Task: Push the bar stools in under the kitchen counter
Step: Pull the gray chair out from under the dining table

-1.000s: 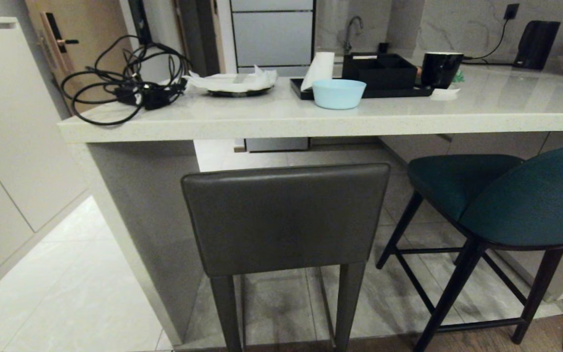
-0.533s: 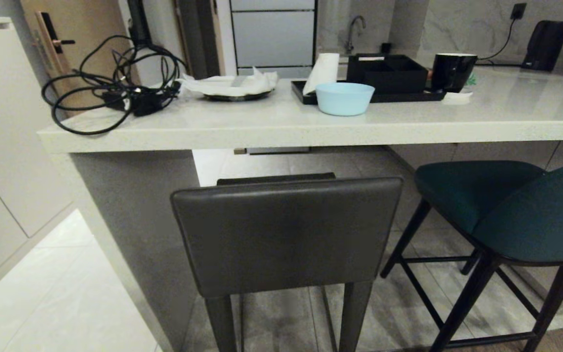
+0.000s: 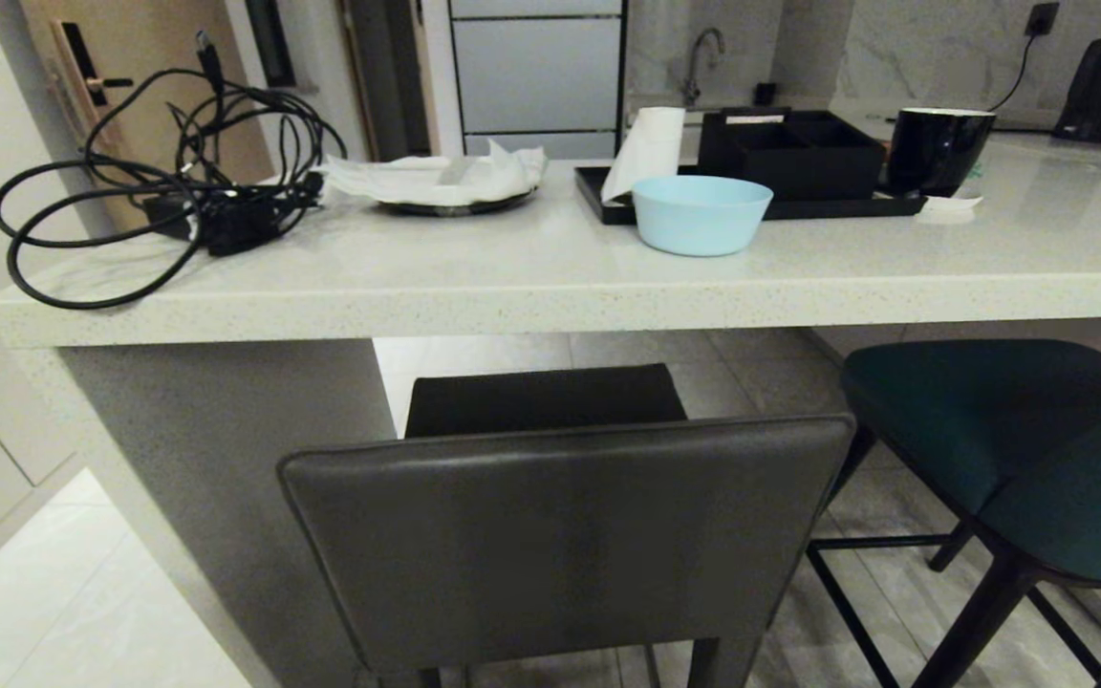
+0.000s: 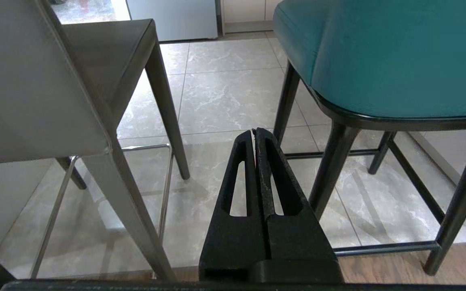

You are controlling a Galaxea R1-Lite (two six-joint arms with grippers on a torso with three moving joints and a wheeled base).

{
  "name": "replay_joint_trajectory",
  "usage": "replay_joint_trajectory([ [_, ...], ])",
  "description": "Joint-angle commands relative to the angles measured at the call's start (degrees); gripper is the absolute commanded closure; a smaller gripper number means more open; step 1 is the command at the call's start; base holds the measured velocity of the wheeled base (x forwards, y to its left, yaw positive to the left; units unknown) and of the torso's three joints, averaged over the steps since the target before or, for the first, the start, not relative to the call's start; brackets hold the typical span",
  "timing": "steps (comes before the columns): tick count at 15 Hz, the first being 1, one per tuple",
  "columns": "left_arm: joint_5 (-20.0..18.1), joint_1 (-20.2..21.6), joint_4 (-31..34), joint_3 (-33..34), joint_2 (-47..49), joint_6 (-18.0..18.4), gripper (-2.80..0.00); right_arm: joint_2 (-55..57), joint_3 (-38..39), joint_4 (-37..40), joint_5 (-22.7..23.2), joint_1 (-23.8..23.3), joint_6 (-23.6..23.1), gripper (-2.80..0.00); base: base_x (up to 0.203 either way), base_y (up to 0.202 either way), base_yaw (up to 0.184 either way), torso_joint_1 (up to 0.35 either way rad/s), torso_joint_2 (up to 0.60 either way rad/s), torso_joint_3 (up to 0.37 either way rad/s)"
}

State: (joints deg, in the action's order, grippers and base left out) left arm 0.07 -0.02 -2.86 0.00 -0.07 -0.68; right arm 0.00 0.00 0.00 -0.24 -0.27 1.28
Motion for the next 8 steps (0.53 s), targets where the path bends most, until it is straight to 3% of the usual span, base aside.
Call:
replay_joint_trajectory([
  [1, 0.0, 0.0, 0.0, 1.1, 0.1, 0.0, 0.00, 0.0, 0.0, 0.0, 0.0, 0.0, 0.0, 0.00, 0.000, 0.000, 0.000, 0.000, 0.00, 0.000],
  [8, 0.0, 0.0, 0.0, 1.1, 0.1, 0.0, 0.00, -0.1, 0.0, 0.0, 0.1, 0.0, -0.5, 0.00, 0.000, 0.000, 0.000, 0.000, 0.00, 0.000],
])
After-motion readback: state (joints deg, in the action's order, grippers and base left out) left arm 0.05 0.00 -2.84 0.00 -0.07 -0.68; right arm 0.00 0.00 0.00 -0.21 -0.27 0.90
